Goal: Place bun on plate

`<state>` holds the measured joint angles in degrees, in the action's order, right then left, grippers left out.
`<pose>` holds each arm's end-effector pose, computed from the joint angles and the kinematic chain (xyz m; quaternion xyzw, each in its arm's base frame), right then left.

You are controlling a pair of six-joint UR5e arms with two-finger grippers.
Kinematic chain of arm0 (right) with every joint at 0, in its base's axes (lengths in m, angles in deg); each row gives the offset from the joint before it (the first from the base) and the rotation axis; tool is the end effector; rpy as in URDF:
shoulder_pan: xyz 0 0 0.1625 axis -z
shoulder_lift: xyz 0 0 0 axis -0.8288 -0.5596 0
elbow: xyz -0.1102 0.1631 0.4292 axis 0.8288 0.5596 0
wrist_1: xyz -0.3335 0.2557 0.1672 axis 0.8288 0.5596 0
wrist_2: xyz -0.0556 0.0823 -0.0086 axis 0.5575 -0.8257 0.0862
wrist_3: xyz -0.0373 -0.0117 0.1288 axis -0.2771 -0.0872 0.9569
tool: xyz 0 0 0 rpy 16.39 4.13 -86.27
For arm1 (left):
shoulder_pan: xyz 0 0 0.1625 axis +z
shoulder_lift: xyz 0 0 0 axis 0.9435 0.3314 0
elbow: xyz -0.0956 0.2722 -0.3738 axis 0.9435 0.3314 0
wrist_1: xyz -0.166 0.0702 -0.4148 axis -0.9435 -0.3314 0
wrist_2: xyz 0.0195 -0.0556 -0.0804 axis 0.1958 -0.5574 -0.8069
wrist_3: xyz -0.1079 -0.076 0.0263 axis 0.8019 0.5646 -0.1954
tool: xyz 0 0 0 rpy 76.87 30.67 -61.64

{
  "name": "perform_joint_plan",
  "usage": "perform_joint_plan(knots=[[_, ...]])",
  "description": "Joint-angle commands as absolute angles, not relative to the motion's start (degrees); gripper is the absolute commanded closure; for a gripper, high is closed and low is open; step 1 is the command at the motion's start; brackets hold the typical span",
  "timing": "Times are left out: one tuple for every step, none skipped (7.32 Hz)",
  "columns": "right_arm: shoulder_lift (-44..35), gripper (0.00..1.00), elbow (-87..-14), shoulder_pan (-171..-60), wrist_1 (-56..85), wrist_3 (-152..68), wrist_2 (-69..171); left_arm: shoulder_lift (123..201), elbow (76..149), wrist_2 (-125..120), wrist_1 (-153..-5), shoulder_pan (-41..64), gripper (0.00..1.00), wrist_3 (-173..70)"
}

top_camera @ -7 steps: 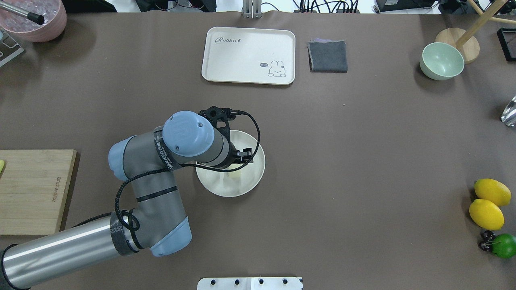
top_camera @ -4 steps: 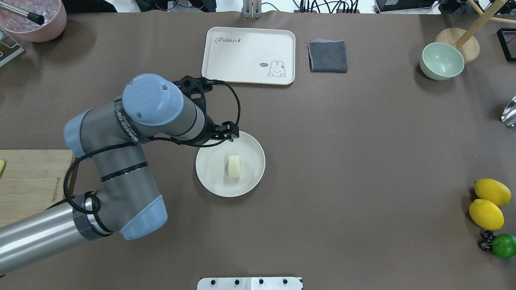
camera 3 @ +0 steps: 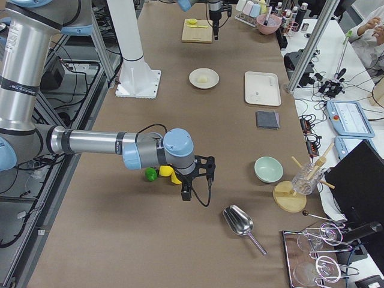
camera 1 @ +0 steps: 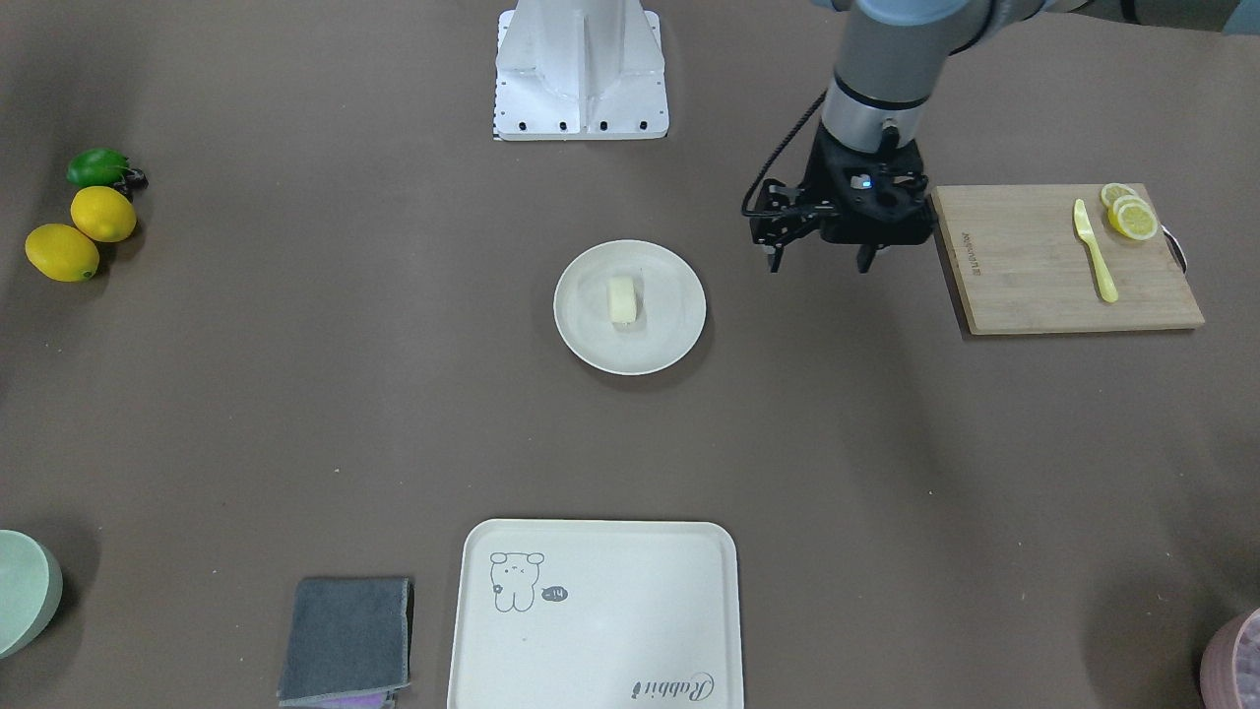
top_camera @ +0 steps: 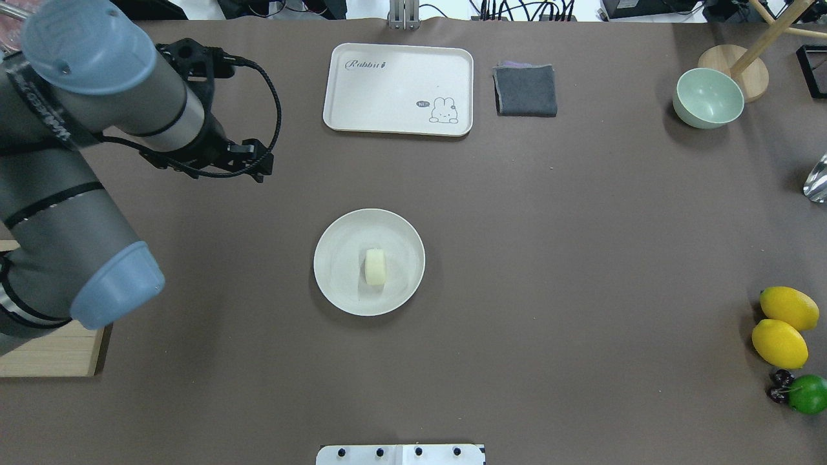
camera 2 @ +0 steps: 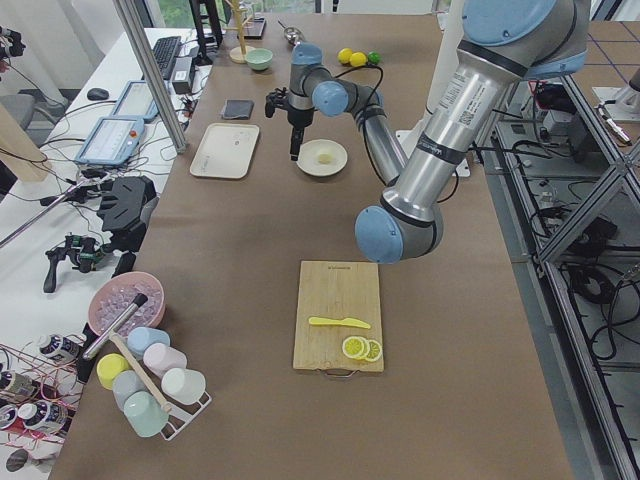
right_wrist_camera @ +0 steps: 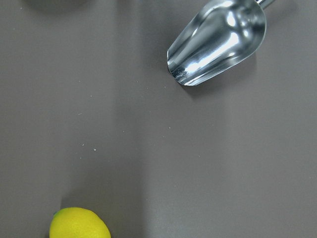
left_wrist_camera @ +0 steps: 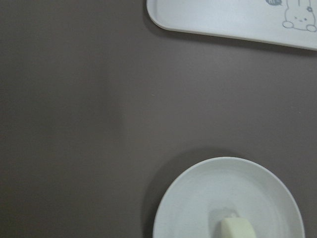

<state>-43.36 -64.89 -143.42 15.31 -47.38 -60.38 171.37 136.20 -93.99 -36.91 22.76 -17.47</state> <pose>0.0218 -0.3984 0.6943 0.0452 -0.3825 0.0316 0.9223 0.3690 -0.5276 0.2617 0.0901 0.3624 0.0145 0.9275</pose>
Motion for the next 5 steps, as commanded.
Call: perform_joint_plan(knots=[[-43.36, 0.00, -64.45, -143.42, 15.31, -47.41, -60.38, 163.39, 136.86, -99.06, -34.75, 11.28, 0.03, -37.59], [-43.36, 0.00, -64.19, -143.42, 15.31, -47.41, -60.38, 159.26, 135.90, -99.16, -34.66, 4.70, 0.03, -48.90], [-43.36, 0.00, -64.01, -143.42, 15.39, -47.41, -60.38, 155.65, 133.71, -99.51, -34.66, -1.97, 0.03, -61.63], [-43.36, 0.00, -63.66, -143.42, 15.31, -47.41, -60.38, 153.09, 129.95, -99.69, -34.75, -5.52, 0.03, -71.77], [-43.36, 0.00, -63.48, -143.42, 15.31, -47.41, -60.38, 150.54, 124.95, -100.13, -36.14, -9.65, 0.03, -80.05]])
